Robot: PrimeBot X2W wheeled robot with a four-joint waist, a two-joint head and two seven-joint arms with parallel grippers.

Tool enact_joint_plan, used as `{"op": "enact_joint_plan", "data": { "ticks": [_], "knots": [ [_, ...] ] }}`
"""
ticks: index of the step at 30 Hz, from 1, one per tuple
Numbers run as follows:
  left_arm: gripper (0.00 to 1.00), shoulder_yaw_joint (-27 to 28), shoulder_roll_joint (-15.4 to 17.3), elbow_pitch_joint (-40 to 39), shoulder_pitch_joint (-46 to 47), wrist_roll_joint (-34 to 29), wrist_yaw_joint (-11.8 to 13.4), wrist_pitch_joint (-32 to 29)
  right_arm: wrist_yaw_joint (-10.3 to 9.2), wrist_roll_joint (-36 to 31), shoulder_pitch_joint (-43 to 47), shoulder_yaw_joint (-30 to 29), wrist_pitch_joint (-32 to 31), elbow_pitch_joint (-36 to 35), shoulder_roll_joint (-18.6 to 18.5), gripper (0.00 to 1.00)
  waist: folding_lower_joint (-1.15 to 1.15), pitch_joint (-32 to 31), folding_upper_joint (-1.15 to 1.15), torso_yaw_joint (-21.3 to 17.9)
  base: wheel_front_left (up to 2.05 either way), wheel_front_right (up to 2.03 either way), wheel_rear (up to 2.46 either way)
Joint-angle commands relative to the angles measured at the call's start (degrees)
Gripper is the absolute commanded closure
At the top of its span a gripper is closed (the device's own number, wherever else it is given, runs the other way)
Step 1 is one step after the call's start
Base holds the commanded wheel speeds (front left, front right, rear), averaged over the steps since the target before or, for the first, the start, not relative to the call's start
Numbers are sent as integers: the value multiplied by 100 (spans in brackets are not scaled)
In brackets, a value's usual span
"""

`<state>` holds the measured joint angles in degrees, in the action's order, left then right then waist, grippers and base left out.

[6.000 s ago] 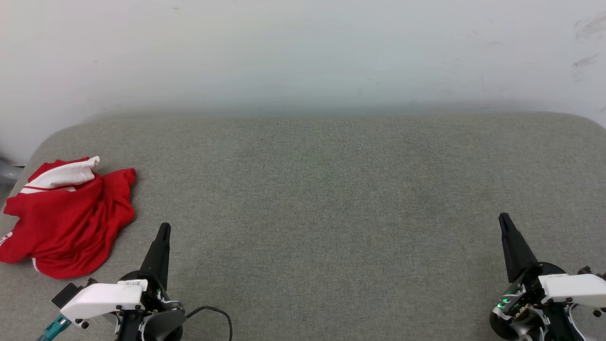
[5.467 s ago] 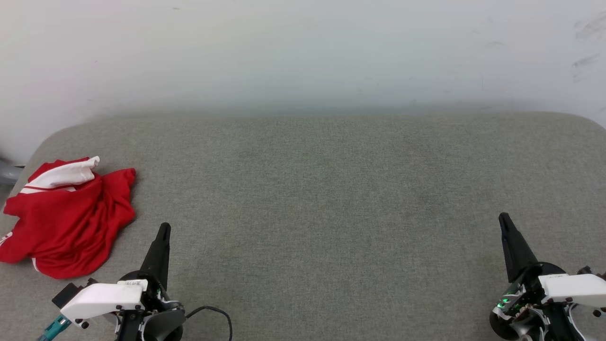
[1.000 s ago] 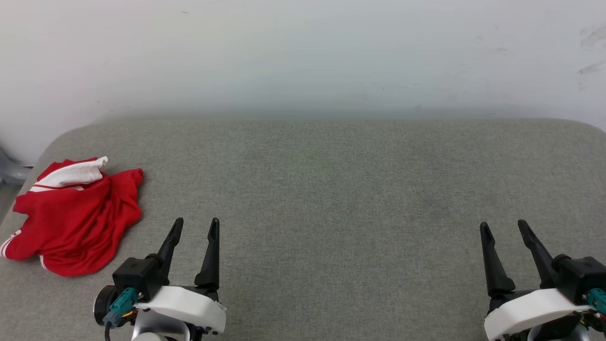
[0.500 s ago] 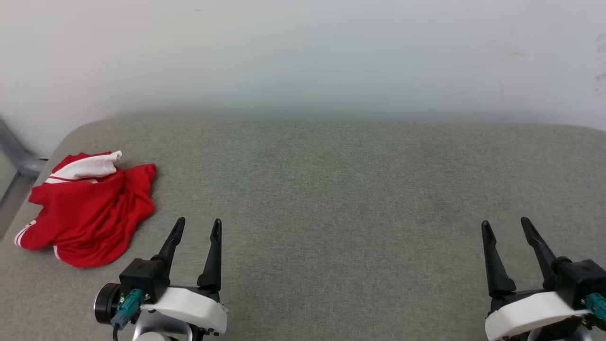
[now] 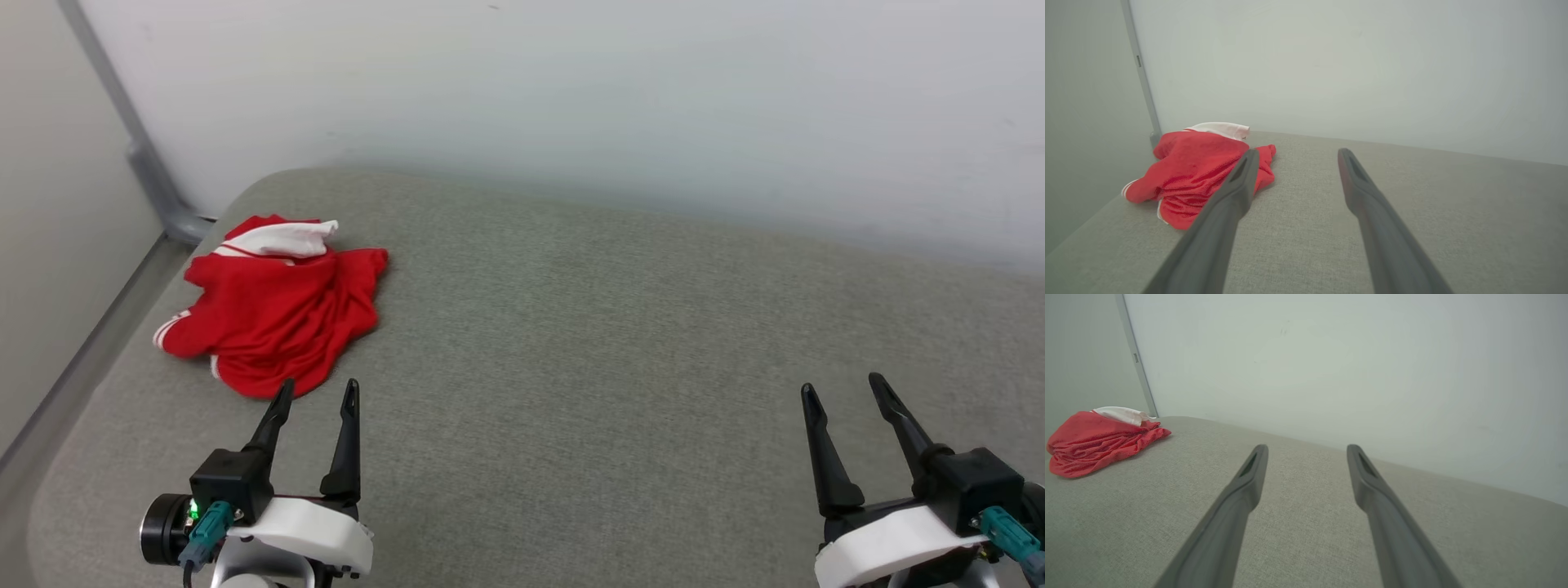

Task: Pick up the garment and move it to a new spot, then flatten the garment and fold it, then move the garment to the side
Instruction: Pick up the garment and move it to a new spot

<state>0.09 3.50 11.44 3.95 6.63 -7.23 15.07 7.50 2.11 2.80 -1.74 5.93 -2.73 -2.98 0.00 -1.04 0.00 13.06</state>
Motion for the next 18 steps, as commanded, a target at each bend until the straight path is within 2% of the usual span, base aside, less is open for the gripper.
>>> {"op": "enact_joint_plan", "data": {
  "ticks": [1,6,18],
  "knots": [
    [0,48,5,2,-14,18,-13,15,-3,23,18,46,8,11,15,0,0,-22,0,394,0,0,0],
    [0,153,1,-17,-110,55,-16,15,-3,73,36,89,19,47,14,0,0,-50,0,847,0,0,0],
    [0,306,23,-44,-180,62,-25,15,-3,58,-12,196,60,74,13,0,0,-91,0,1497,0,0,0]
  ]
}}
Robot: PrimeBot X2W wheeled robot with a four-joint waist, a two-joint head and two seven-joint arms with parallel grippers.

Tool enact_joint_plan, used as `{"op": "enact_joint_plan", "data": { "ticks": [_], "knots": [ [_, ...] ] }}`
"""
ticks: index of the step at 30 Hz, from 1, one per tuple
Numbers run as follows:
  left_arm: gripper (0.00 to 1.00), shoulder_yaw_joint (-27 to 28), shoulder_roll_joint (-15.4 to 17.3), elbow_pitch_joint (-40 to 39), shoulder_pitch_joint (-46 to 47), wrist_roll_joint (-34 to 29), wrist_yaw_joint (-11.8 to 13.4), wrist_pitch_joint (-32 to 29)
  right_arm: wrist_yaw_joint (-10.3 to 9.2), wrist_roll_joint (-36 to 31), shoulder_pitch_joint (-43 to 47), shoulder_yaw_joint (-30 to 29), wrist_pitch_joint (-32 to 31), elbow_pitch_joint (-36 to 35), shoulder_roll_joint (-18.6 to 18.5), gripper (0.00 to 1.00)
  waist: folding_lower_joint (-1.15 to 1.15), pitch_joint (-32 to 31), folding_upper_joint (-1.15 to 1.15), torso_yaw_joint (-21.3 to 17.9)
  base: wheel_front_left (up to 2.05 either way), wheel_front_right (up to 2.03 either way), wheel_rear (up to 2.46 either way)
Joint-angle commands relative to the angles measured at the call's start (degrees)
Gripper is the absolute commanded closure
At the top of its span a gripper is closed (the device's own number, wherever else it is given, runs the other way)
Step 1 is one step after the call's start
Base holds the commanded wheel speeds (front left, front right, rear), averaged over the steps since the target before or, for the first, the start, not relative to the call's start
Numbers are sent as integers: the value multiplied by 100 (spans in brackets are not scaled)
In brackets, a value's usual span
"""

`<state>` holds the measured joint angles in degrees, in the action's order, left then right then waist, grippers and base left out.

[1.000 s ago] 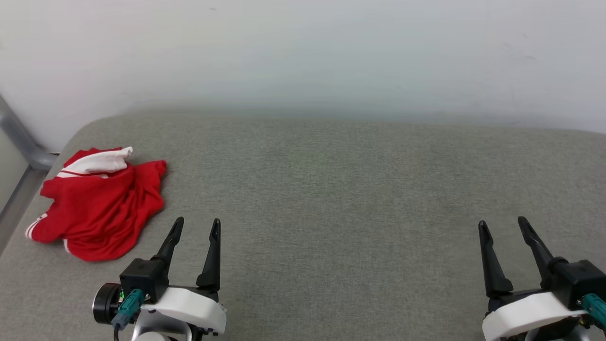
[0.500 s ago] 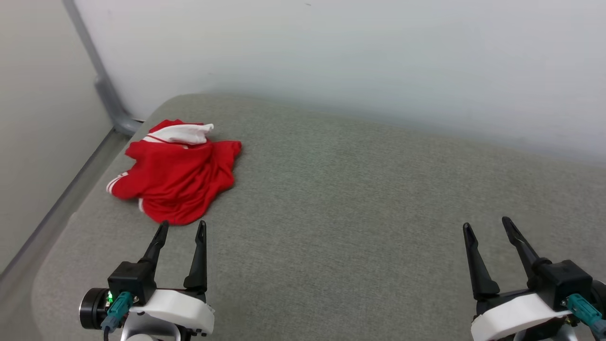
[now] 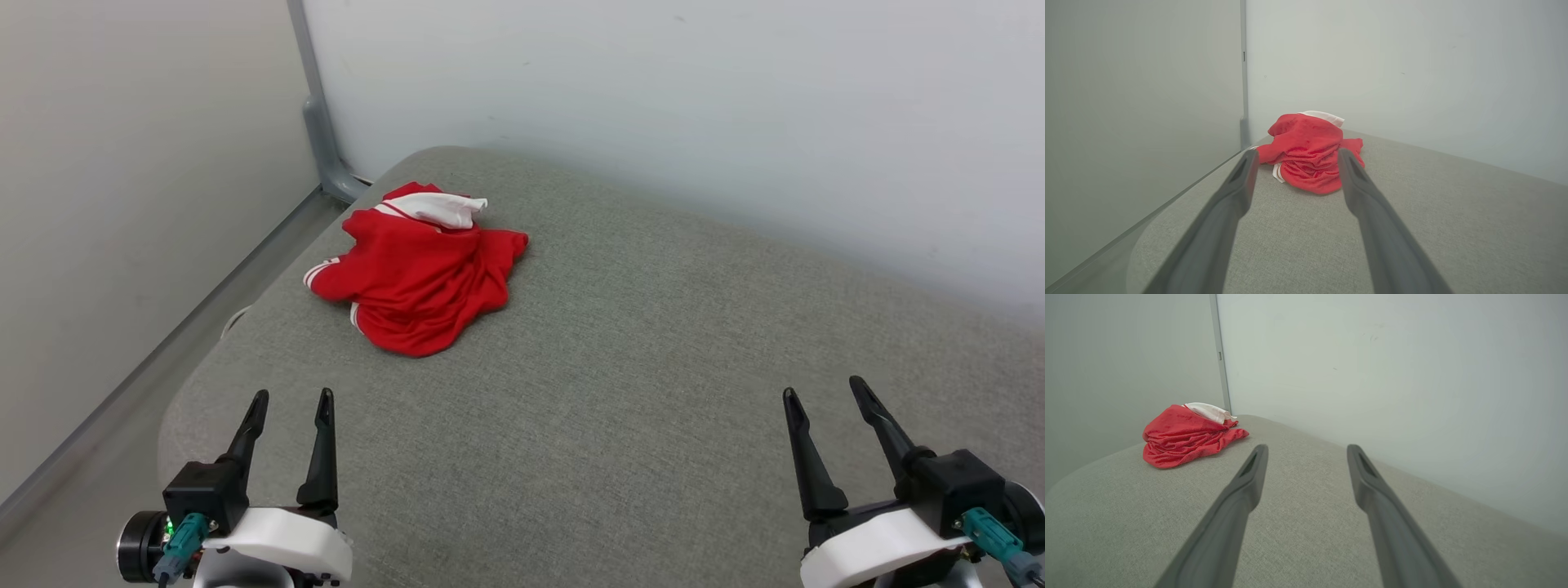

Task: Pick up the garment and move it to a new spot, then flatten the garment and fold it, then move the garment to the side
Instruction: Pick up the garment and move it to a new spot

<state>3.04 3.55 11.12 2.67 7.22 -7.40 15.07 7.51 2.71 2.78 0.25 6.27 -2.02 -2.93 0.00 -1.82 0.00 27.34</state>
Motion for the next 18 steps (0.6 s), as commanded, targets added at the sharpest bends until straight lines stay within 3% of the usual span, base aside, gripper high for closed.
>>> {"op": "enact_joint_plan", "data": {
  "ticks": [1,18],
  "knots": [
    [0,25,22,-11,-58,8,-9,15,-4,13,-15,14,30,8,7,0,0,-16,0,97,0,0,0],
    [0,-12,119,264,477,188,-13,15,-4,-74,-71,-25,-76,-89,7,0,0,188,0,78,0,0,0]
  ]
}}
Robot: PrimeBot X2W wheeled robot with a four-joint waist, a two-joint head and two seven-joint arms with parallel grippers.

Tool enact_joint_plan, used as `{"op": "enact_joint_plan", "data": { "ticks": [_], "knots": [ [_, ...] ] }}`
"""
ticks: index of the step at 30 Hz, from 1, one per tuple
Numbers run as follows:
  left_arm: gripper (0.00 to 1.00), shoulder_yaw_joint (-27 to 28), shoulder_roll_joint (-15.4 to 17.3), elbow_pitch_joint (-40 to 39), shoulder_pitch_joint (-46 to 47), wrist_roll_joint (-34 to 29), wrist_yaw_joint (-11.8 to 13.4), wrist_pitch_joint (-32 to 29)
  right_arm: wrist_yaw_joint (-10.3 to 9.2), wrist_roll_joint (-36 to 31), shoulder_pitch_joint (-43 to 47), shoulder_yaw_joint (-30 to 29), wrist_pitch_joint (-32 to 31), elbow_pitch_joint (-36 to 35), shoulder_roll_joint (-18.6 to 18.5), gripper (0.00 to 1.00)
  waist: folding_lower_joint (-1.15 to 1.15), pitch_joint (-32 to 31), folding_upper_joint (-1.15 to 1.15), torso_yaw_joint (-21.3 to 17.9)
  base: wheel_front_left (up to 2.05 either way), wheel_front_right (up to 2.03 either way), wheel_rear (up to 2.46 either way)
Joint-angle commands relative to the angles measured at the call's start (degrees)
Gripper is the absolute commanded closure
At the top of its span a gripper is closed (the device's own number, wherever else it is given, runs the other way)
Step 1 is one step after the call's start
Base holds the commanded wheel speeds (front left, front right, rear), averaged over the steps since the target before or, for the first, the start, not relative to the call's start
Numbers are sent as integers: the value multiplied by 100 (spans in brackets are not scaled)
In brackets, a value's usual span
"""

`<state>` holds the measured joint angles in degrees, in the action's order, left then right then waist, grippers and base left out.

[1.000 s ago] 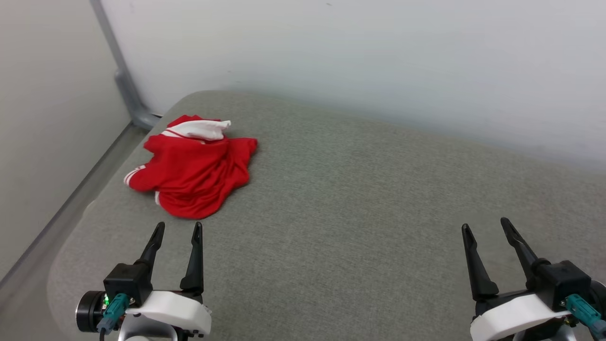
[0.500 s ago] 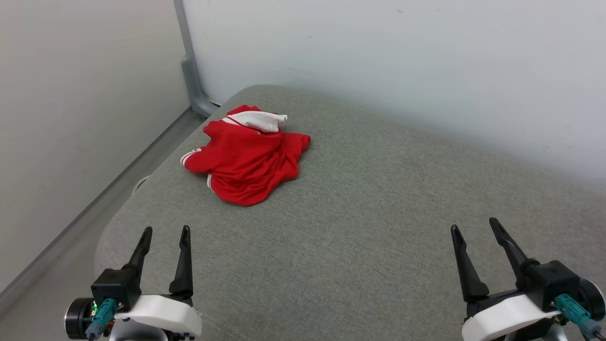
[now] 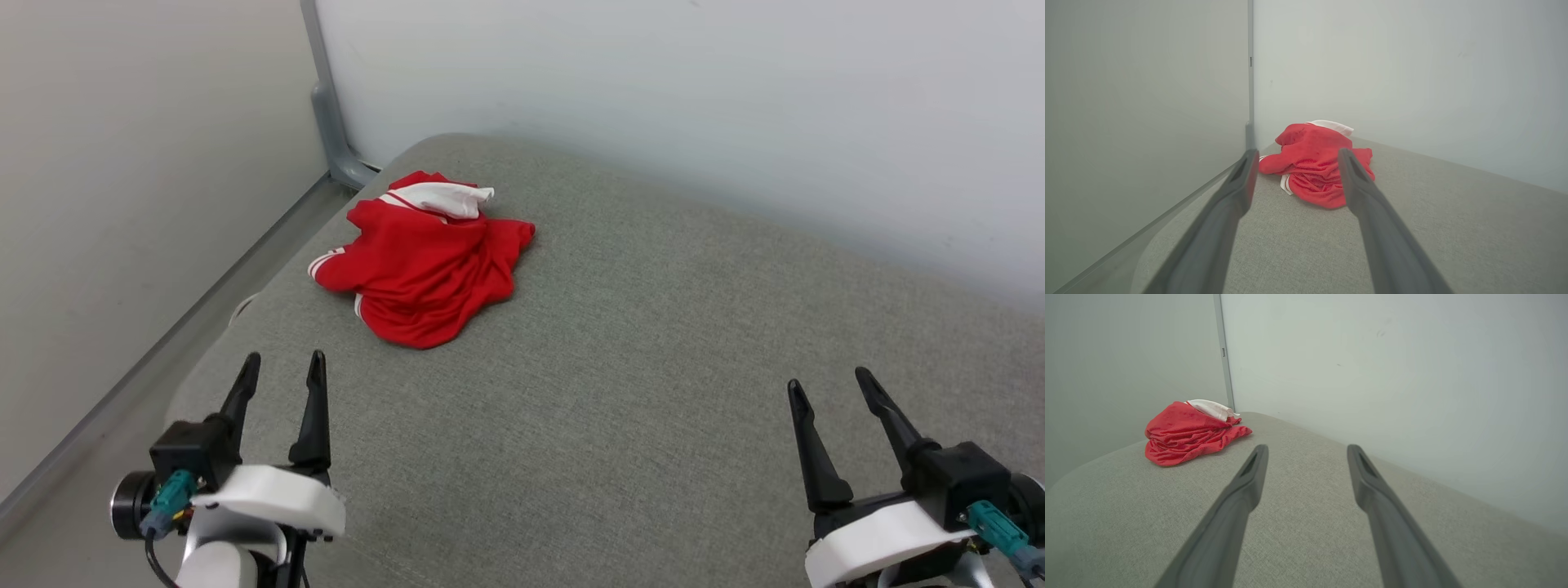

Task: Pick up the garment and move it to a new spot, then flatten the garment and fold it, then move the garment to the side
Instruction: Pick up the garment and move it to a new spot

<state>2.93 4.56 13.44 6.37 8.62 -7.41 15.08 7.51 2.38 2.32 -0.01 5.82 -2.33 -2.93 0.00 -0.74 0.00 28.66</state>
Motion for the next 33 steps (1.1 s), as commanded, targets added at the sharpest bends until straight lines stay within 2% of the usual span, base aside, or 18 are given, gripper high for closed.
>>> {"op": "enact_joint_plan", "data": {
  "ticks": [1,8,12,18,24,28,33],
  "knots": [
    [0,-29,48,85,248,85,-12,14,-4,-66,-65,-9,-54,-110,6,0,0,161,0,-93,0,0,0],
    [0,-57,329,896,1456,456,-12,-31,-4,-324,-400,9,-281,-477,-25,0,0,891,0,-573,0,0,0],
    [0,-142,616,1371,2246,743,-12,-452,-4,-360,-597,-13,-354,-622,-109,0,0,1302,0,-900,0,0,0],
    [0,-138,1237,2067,3278,1114,-6,-1645,-4,-434,-912,-20,-350,-778,-172,0,0,1932,0,-1426,0,0,0],
    [0,-135,1798,2638,4065,1554,-5,-3182,-4,-469,-1166,-78,-271,-820,-142,0,0,2472,0,-1822,0,0,0],
    [0,-69,2141,2942,4409,1771,11,-4178,-4,-437,-1306,-55,-205,-799,-130,0,0,2749,0,-2025,0,0,0],
    [0,41,2400,3267,4532,1991,176,-5258,-4,-415,-1451,-46,-132,-768,-117,0,0,2984,0,-2194,0,0,0]
  ]
}}
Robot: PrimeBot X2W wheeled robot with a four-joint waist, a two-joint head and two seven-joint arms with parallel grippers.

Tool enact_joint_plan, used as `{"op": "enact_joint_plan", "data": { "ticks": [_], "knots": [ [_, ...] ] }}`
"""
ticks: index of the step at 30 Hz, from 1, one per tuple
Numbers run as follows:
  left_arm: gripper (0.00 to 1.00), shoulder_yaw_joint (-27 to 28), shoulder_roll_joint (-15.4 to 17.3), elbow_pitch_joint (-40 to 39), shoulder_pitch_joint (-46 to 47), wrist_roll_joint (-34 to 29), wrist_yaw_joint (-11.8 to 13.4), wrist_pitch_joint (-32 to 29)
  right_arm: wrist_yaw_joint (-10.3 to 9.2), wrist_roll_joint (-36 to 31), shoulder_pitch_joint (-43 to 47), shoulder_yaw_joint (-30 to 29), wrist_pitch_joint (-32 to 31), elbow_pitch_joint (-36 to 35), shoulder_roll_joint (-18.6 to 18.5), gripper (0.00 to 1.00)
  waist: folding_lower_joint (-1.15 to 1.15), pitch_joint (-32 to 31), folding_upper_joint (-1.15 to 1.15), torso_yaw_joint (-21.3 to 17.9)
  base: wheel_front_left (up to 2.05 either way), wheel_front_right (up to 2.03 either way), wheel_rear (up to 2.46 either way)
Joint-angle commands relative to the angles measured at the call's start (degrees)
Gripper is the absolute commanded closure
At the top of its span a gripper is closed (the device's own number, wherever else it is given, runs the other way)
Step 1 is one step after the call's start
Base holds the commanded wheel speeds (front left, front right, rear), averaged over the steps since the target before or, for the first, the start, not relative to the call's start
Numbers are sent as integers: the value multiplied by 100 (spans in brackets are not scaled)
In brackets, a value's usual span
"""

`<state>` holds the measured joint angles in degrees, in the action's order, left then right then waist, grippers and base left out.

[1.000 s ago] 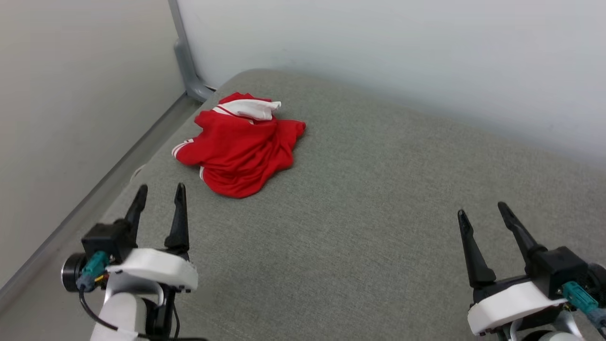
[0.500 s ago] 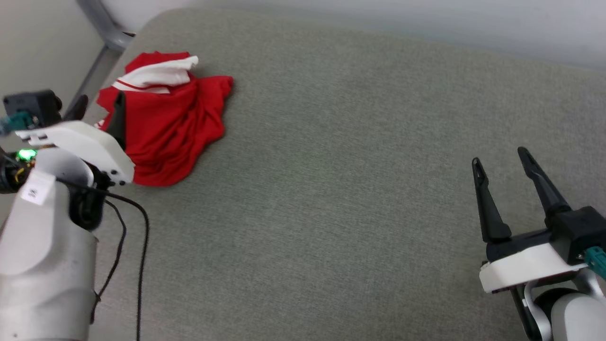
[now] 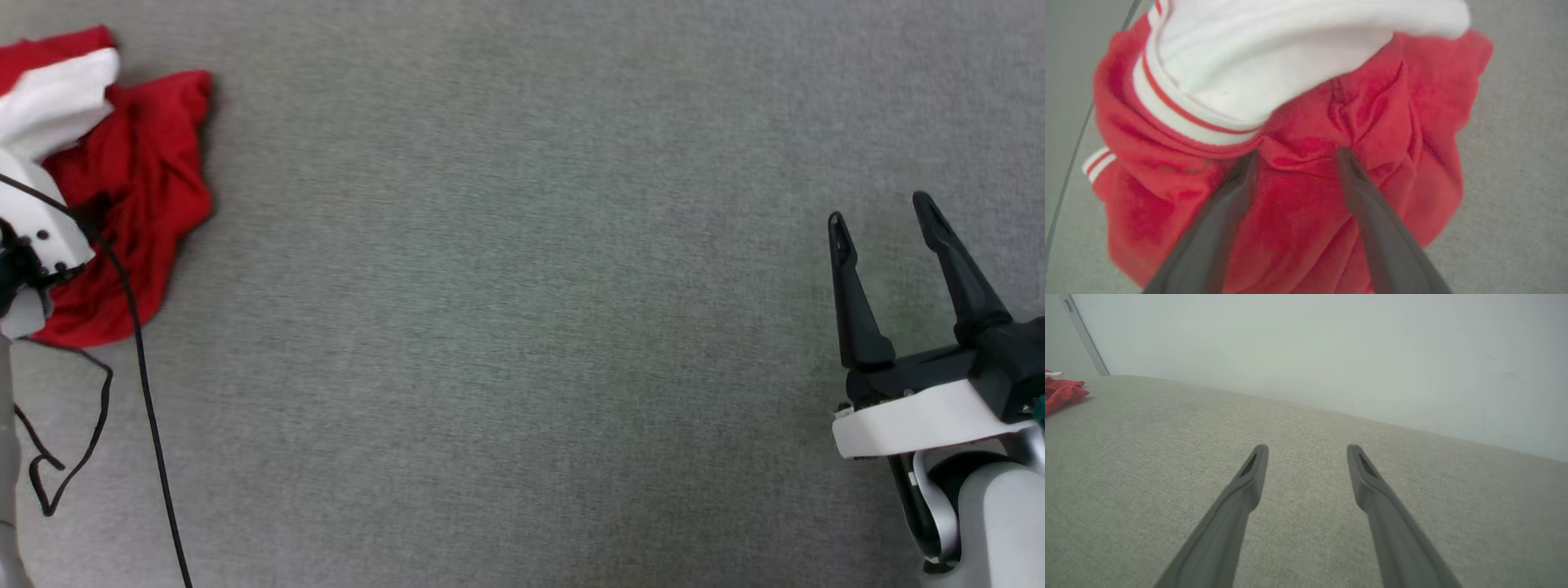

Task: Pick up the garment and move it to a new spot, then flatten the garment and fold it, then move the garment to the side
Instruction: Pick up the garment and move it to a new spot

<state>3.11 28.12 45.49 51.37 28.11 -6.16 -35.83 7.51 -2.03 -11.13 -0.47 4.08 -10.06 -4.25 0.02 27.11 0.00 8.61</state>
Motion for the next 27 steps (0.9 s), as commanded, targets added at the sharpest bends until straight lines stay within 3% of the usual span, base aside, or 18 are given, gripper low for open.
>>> {"op": "enact_joint_plan", "data": {
  "ticks": [1,4,8,9,10,11,18,20,27],
  "knots": [
    [0,40,60,109,6,90,89,-352,-4,29,-123,-9,44,10,16,0,-2,231,0,-210,0,0,0],
    [0,118,54,295,-156,256,186,-842,-4,40,-191,-19,59,12,8,0,-2,308,0,-265,0,0,0],
    [0,168,-191,433,-499,445,331,-1213,-4,49,-197,-36,73,2,-4,0,-2,345,0,-300,0,0,0],
    [35,170,-225,423,-579,462,350,-1203,-4,48,-199,-45,72,-5,-3,0,-2,344,0,-305,0,0,0],
    [64,177,-252,419,-644,485,354,-1173,-4,49,-201,-52,65,-12,-1,0,-2,341,0,-307,0,0,0],
    [100,191,-267,407,-684,493,345,-1126,-4,51,-201,-59,56,-14,1,0,-2,329,0,-303,0,0,0],
    [100,168,-202,101,-648,377,255,-350,-4,52,-156,-80,42,32,15,0,-2,67,0,-225,0,0,0],
    [100,179,-82,-91,-592,241,216,306,-4,69,-80,-89,70,72,38,0,-2,-165,0,-179,0,0,0],
    [100,141,-153,-393,-797,-44,227,1883,-4,138,162,-139,142,244,99,0,-2,-861,0,-82,0,0,0]
  ]
}}
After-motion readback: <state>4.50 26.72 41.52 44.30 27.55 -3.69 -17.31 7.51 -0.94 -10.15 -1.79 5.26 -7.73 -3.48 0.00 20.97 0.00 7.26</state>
